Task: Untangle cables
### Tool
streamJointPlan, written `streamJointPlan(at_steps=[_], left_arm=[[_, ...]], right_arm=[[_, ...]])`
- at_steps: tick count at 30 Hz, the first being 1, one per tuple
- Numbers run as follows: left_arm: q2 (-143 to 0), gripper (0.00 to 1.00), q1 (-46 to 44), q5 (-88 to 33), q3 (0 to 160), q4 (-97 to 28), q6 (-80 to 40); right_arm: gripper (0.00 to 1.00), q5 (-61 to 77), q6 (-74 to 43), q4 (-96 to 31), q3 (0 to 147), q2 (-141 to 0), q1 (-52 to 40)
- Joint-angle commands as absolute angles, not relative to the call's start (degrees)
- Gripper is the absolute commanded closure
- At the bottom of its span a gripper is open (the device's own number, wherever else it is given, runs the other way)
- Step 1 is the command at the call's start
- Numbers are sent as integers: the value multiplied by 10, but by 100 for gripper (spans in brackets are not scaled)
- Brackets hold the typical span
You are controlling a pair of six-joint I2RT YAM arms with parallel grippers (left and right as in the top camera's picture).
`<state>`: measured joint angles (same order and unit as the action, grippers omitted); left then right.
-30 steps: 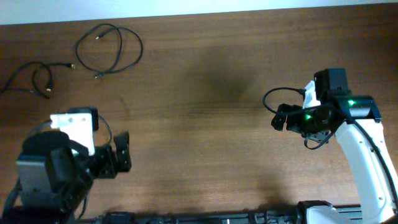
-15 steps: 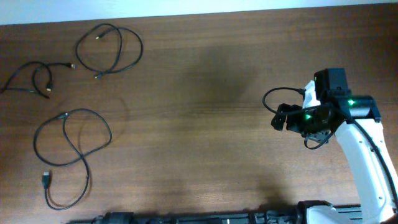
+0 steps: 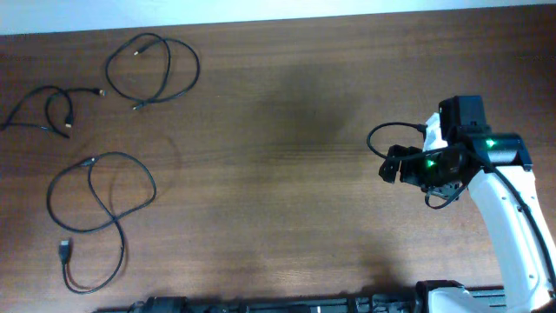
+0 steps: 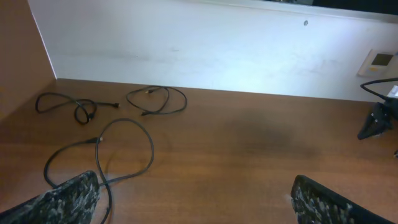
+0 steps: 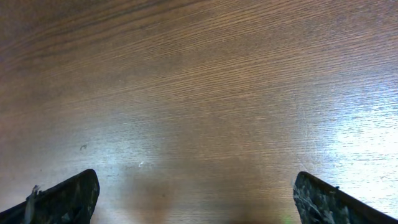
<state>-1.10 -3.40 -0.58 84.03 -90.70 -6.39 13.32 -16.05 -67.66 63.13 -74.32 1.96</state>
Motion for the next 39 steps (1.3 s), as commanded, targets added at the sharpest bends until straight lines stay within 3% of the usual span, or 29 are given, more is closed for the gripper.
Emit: streamJointPlan(at_steps=[1,13,19,24,39], left_arm=[[-4,1,-32,-2,842,-911,-55],[-4,1,-32,53,775,-874,-55],[-4,1,-32,-3,534,-569,-55],[-4,1,-32,-8,383,-396,-58],[-4,1,-32,-9,89,-80,-63]], right_arm=[[1,132,-155,-677,629,-744,23],[1,132,-155,-677,629,-744,23],[1,132,-155,-677,629,-744,23],[1,132,-155,-677,629,-744,23],[1,132,-155,-677,629,-744,23]])
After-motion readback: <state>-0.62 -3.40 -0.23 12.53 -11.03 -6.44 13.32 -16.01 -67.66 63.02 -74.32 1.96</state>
